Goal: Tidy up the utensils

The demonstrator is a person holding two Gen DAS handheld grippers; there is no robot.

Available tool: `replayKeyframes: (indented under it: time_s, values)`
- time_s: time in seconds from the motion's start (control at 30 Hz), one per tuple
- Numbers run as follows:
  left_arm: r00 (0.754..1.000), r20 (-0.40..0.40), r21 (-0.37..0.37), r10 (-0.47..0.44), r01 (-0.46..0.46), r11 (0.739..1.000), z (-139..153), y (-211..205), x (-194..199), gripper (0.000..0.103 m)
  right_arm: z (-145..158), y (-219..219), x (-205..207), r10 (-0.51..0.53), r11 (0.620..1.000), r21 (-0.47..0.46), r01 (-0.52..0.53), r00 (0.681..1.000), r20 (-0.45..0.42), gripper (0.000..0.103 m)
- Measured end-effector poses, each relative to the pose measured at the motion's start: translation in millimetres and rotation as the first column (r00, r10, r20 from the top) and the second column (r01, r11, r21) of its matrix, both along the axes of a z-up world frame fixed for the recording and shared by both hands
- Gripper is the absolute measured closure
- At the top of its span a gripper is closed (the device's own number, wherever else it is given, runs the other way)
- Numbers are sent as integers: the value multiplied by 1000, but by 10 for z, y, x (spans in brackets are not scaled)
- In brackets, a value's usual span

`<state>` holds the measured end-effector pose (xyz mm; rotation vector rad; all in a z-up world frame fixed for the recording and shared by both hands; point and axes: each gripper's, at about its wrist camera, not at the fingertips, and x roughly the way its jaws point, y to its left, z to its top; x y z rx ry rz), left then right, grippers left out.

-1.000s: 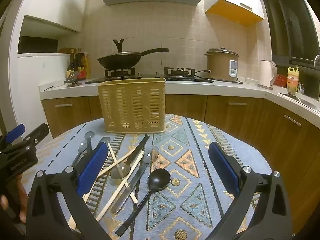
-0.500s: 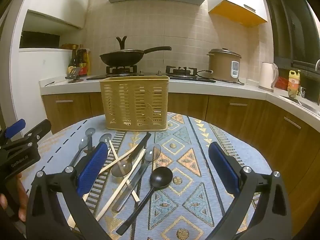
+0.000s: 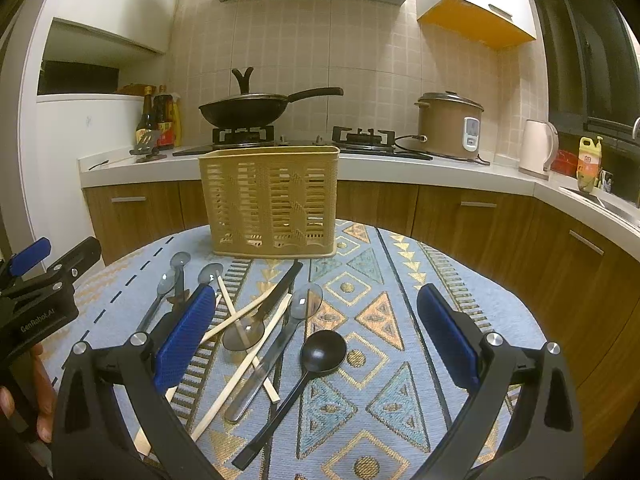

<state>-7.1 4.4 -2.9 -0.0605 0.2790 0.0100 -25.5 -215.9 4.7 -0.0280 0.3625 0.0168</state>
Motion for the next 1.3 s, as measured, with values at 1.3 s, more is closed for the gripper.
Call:
replayKeyframes:
  time_s: [1.3]
  values:
    - [1000, -4, -3, 6, -6, 1000, -14, -6, -2, 8, -20, 5, 25, 0, 1000, 3, 1, 1000, -18, 7]
